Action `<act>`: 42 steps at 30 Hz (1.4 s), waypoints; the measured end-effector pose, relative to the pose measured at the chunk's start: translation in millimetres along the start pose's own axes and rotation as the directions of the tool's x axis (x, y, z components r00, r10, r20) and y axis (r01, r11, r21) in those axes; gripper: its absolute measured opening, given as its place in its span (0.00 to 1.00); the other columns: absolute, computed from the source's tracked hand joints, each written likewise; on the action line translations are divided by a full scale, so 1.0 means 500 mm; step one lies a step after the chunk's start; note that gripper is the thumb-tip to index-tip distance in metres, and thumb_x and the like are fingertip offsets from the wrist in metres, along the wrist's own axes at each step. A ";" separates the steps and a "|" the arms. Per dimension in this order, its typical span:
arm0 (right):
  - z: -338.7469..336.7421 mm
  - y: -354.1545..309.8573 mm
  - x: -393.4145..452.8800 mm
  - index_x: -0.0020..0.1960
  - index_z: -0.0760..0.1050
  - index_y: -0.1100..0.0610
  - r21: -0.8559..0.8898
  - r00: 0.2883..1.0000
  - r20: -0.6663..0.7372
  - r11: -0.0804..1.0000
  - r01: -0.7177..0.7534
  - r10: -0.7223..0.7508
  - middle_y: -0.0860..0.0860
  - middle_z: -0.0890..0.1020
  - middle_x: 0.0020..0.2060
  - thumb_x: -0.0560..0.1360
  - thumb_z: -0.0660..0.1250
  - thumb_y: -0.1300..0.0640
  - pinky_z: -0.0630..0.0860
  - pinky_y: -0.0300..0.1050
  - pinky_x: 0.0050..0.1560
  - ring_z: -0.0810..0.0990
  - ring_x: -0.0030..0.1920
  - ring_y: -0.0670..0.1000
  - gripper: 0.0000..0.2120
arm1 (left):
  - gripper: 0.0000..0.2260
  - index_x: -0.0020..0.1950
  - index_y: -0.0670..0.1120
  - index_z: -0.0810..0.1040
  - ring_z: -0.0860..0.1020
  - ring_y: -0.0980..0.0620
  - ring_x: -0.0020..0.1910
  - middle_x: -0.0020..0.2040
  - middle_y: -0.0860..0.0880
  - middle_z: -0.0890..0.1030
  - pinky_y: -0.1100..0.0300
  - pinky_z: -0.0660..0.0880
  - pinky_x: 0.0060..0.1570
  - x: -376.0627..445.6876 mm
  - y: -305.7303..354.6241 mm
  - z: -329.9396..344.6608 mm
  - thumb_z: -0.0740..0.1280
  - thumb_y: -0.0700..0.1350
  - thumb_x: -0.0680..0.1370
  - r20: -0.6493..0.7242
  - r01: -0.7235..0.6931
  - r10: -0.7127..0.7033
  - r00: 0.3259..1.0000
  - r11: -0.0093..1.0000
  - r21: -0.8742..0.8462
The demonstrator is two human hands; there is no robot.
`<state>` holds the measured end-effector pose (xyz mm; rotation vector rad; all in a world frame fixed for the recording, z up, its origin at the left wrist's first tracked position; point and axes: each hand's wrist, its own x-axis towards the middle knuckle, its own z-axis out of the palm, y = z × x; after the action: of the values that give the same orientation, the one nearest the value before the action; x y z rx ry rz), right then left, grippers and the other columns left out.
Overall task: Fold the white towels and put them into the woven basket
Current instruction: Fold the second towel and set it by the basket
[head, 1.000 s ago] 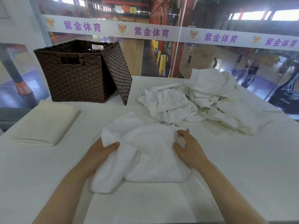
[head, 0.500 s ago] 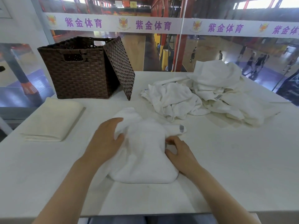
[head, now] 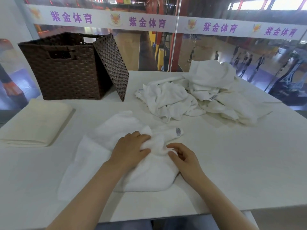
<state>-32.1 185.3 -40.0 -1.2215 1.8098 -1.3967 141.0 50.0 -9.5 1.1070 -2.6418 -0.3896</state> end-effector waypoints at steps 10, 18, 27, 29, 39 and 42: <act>0.021 -0.015 0.038 0.59 0.73 0.46 -0.252 0.995 0.062 0.966 -0.062 0.079 0.41 0.80 0.46 0.75 0.68 0.54 0.71 0.29 0.44 0.78 0.43 0.38 0.14 | 0.06 0.49 0.57 0.80 0.52 0.64 0.72 0.69 0.66 0.62 0.62 0.56 0.70 -0.061 -0.070 -0.026 0.71 0.54 0.74 0.110 -0.091 0.129 0.986 0.949 -0.302; 0.062 0.002 0.018 0.62 0.76 0.50 -0.429 0.955 0.216 0.859 0.279 -0.202 0.41 0.76 0.62 0.73 0.70 0.51 0.64 0.32 0.64 0.69 0.62 0.44 0.17 | 0.26 0.34 0.40 0.69 0.73 0.46 0.34 0.33 0.44 0.74 0.51 0.69 0.38 -0.020 -0.050 -0.058 0.58 0.60 0.80 0.090 0.174 -0.159 0.983 0.963 -0.205; 0.052 0.020 0.050 0.47 0.77 0.58 -0.454 0.961 0.101 0.848 0.274 -0.257 0.50 0.81 0.46 0.74 0.68 0.57 0.73 0.43 0.53 0.75 0.51 0.49 0.05 | 0.34 0.66 0.50 0.69 0.72 0.45 0.60 0.63 0.48 0.73 0.51 0.68 0.54 0.064 -0.046 -0.018 0.62 0.72 0.70 0.137 0.399 -0.430 0.892 0.893 0.209; 0.044 0.027 0.063 0.42 0.74 0.55 -0.501 0.951 0.116 0.810 0.306 -0.287 0.50 0.82 0.49 0.72 0.68 0.57 0.74 0.48 0.52 0.76 0.53 0.53 0.03 | 0.33 0.69 0.50 0.67 0.68 0.42 0.65 0.69 0.47 0.67 0.48 0.67 0.59 0.074 -0.051 -0.011 0.62 0.70 0.72 0.194 0.407 -0.449 0.872 0.886 0.220; -0.040 0.061 0.108 0.50 0.78 0.56 -0.661 0.959 0.040 0.712 0.236 -0.281 0.50 0.83 0.51 0.71 0.68 0.58 0.76 0.56 0.49 0.78 0.52 0.57 0.08 | 0.03 0.49 0.48 0.71 0.76 0.43 0.51 0.51 0.47 0.75 0.54 0.73 0.46 0.084 -0.090 -0.016 0.62 0.47 0.78 0.006 0.278 -0.283 0.959 0.948 0.152; -0.085 0.073 0.119 0.52 0.78 0.57 -0.708 0.968 -0.027 0.688 0.159 -0.251 0.50 0.83 0.49 0.72 0.69 0.58 0.74 0.54 0.48 0.77 0.51 0.57 0.08 | 0.06 0.47 0.46 0.65 0.74 0.44 0.41 0.39 0.50 0.73 0.54 0.67 0.38 0.066 -0.115 -0.014 0.61 0.45 0.80 -0.108 0.255 -0.254 0.961 0.967 -0.002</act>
<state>-105.8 153.4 -54.8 -1.7905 2.4801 -0.8891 158.5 -13.5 -18.4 1.4355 -2.4179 -0.3512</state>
